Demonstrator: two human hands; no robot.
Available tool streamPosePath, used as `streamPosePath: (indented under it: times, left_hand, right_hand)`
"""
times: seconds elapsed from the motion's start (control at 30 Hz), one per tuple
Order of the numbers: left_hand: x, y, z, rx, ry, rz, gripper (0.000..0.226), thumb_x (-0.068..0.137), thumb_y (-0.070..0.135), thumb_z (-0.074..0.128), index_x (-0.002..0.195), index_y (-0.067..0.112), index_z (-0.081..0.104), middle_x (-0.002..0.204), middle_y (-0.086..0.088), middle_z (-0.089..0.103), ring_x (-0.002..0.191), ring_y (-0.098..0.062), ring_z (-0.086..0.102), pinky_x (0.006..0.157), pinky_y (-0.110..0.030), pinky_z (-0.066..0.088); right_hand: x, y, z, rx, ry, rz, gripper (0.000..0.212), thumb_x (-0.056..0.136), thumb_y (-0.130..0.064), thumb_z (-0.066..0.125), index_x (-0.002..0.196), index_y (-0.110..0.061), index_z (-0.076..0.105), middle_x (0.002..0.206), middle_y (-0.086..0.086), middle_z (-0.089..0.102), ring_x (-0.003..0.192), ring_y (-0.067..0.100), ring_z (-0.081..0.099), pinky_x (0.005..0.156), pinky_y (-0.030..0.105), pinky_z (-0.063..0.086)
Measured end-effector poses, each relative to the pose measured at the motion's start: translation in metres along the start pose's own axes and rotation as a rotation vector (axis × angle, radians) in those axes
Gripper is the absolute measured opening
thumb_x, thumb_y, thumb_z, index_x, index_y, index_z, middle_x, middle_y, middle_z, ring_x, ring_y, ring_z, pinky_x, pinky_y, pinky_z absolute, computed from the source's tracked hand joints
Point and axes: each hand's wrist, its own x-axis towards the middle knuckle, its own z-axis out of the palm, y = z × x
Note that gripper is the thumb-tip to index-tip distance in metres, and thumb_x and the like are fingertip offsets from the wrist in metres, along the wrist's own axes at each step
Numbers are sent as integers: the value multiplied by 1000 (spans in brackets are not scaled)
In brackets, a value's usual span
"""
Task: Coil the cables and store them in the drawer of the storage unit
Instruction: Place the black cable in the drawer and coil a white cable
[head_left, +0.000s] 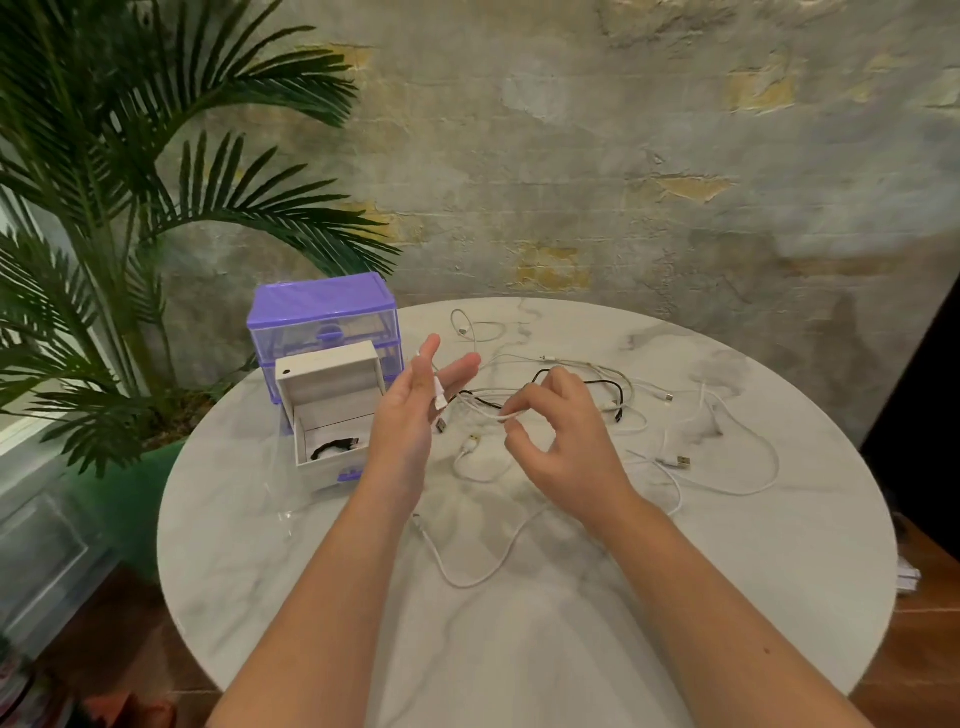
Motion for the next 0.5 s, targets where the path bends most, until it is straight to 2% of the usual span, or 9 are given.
streamPosePath:
  times: [0.1,0.2,0.27,0.33,0.4,0.5]
  left_hand:
    - [-2,-4,2,164,-1,64,33,104,38,31,127,30,55,108,8,73,110,-6,64,101,-28,41]
    - [-6,-5,9,310,-40,126,32,105,29,35,115,22,64,93,18,73,95,5,64,81,-12,43]
    - [-10,-8,12,360,-91,113,29,104,22,37,99,23,65,76,24,69,76,9,59,69,-8,38]
    - [-12,-9,15,340,-145,61,32,104,17,36,87,21,63,67,12,65,70,3,55,65,-12,37]
    - [-12,-10,18,266,-179,9,33,102,15,37,80,13,62,63,-1,54,66,-11,53,62,-15,37]
    - [-11,-8,20,188,-224,-40,31,89,28,38,73,10,58,52,4,34,53,-11,40,55,-19,33]
  right_hand:
    - [1,-1,0,-17,15,-38,9,88,-22,59,93,-20,67,80,-14,37,86,12,42,78,14,32]
    - [2,-1,1,-53,19,-71,14,94,-28,58,101,-25,69,81,-11,39,83,12,44,73,21,37]
    - [3,-2,1,-46,59,-46,17,95,-34,56,104,-32,70,80,-11,41,78,5,46,66,17,38]
    - [4,-2,-1,-32,110,15,15,93,-38,58,101,-38,71,78,-9,42,73,2,47,60,15,37]
    - [5,-1,-3,-50,141,55,14,91,-38,62,101,-42,72,75,-7,43,70,4,47,58,14,36]
    - [6,-2,-5,-64,161,80,17,89,-41,64,104,-44,72,69,-9,40,67,4,45,56,14,34]
